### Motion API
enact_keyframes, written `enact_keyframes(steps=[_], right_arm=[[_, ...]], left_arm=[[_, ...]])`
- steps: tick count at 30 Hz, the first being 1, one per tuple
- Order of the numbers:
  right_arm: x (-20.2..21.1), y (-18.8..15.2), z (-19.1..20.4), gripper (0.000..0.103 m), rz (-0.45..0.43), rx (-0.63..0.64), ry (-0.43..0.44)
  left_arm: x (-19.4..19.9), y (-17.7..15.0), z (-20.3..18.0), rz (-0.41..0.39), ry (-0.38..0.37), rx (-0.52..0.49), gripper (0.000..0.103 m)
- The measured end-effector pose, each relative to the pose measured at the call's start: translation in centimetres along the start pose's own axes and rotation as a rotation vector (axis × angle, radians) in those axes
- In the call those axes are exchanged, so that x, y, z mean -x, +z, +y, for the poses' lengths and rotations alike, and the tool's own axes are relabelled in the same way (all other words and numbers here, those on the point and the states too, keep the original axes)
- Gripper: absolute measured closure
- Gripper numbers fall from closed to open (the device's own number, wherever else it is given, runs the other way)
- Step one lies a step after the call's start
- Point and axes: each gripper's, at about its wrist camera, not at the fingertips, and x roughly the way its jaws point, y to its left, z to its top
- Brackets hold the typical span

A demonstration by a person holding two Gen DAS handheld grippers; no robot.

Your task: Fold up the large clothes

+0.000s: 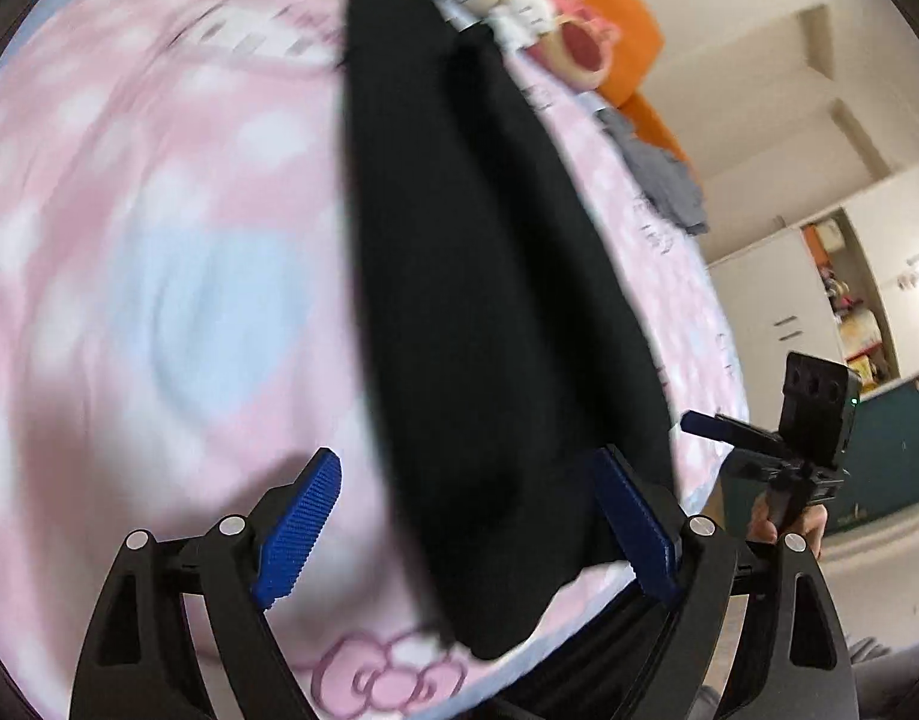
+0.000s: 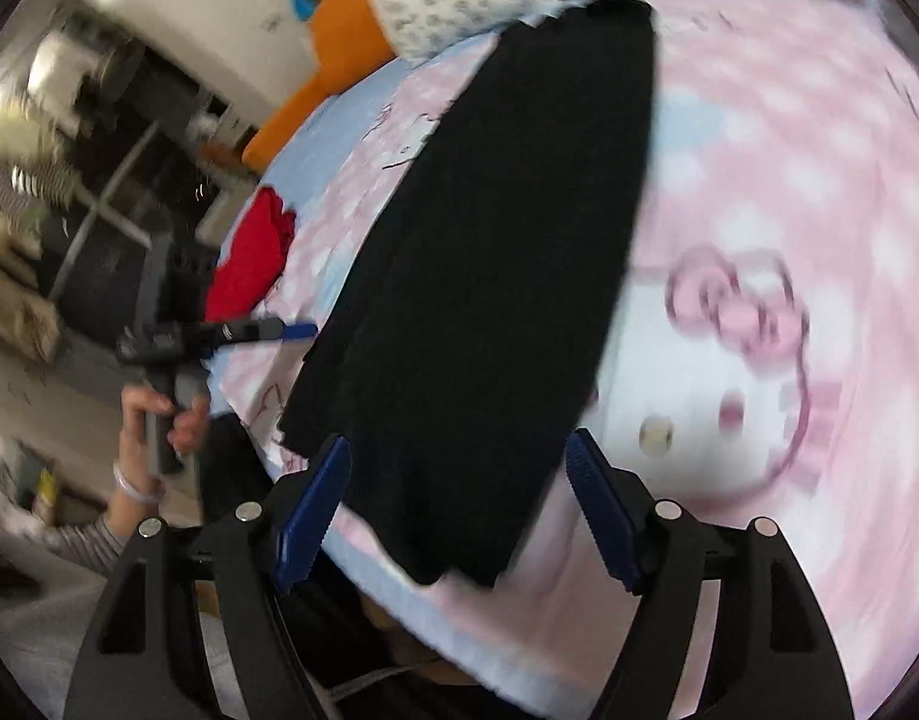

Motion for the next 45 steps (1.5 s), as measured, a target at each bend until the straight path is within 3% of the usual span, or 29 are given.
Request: enact_keyframes(steps=[4,6,7,12,16,18,21,24,26,27,31,33,45], right_arm=[[-0.5,-1.4,-2.1,0.029,0.008,-0.155,0.108],[-1.4,-2.0,-3.1,0.029,0.017,-0.243,0.229],[-1.7,-2.0,-3.2,0.029,0.018,-0.261,0.240],[-2.9,-1.9,-2.4,0.029,0.073,-0.229,0.172],[-3.2,-1.2,-2.0,0.031,0.110,-0.155,0.065],[-3.4,-1.0,-2.2,0.030,0.118,-0.162,0.067],[-3.8,-0.8,-2.7,0.036,0.122,-0.187,0.122],[-4.6,-0.4,-2.9,0.038,0.142,-0.192,0.145],[-5.3,-0.3,-2.5,0.047,0.150,-0.188,0.146],[-5.5,-0.3,-2.7,0.051,0.152,-0.193,0.150],[-5.4,-0.2,-4.1,0.071,0.153,-0.247,0.174],[-5.2,-0.1,-4.2,0.074,0.150,-0.249,0.185],[-3.8,0.9,-3.1,0.087,0.134,-0.229,0.248]], left_arm=[[-0.5,-2.1,0.6,0.029,-0.058,0.048,0.016],[-0.9,-2.4,0.4,0.037,-0.090,0.069,0.016],[-1.1,-2.9,0.4,0.045,-0.114,0.090,0.016],[-1.9,-4.0,-0.3,0.062,-0.143,0.105,0.016],[-2.1,-4.0,-0.8,0.083,-0.129,0.119,0.015],[-2.2,-4.1,-1.0,0.094,-0.119,0.117,0.015],[-2.2,-4.4,-1.3,0.119,-0.117,0.106,0.015],[-2.6,-4.7,-1.2,0.171,-0.193,0.119,0.015],[-3.4,-4.8,-1.0,0.196,-0.232,0.144,0.017],[-3.6,-4.8,-0.8,0.194,-0.238,0.157,0.021],[-3.5,-4.6,0.5,0.185,-0.273,0.221,0.061],[-3.6,-4.5,0.8,0.188,-0.304,0.246,0.079],[-3.6,-3.4,0.0,0.202,-0.413,0.306,0.085]])
